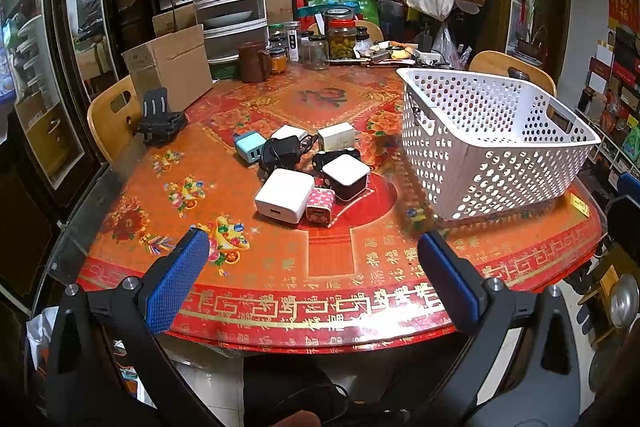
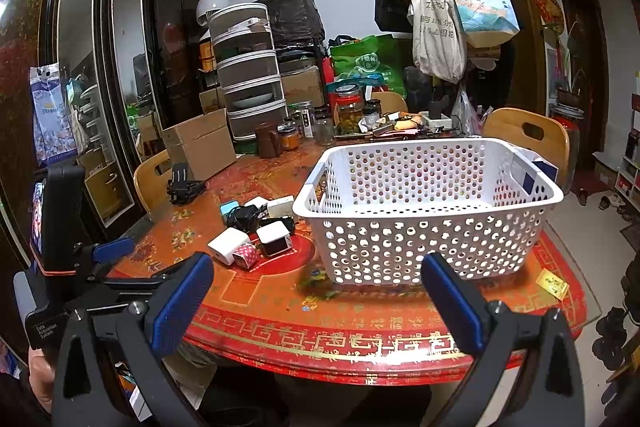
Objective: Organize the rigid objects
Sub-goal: 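Reach the left tool to the white square charger and grasp it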
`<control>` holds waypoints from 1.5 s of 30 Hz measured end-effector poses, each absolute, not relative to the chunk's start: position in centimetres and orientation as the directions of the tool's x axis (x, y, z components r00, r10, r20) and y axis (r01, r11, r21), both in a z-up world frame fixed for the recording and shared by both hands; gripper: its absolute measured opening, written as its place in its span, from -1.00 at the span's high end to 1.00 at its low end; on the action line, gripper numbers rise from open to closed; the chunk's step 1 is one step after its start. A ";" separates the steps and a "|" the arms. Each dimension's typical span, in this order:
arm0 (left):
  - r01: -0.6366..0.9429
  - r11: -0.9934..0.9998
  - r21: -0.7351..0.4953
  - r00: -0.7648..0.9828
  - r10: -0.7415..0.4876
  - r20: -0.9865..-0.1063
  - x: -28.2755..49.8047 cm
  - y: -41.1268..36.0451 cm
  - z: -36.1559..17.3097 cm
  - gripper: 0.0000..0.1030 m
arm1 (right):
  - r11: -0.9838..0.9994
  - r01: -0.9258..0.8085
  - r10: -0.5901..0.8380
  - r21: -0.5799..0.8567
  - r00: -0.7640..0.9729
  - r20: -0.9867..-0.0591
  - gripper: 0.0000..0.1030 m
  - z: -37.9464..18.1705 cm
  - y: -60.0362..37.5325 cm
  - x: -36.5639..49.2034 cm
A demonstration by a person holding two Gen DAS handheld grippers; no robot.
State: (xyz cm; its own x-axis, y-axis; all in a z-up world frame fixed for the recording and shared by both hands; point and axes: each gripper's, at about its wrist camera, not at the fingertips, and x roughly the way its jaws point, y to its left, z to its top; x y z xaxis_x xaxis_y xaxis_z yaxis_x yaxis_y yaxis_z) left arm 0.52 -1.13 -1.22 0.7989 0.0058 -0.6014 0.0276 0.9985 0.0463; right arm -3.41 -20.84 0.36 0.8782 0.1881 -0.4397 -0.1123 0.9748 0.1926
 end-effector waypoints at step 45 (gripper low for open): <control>0.061 0.992 0.109 0.615 0.048 -0.787 17.7 5.5 -11.8 -1.00 | 0.927 0.352 -0.153 0.128 0.668 -0.729 0.75 -5.4 -42.8 14.3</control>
State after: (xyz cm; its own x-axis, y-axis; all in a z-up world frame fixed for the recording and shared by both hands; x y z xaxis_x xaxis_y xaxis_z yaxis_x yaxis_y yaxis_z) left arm 17.65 5.47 -11.75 0.6154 0.0482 -0.7867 0.0611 0.9922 0.1086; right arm 14.28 -42.84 -5.42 0.6675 -0.1527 -0.7288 0.3519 0.9272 0.1281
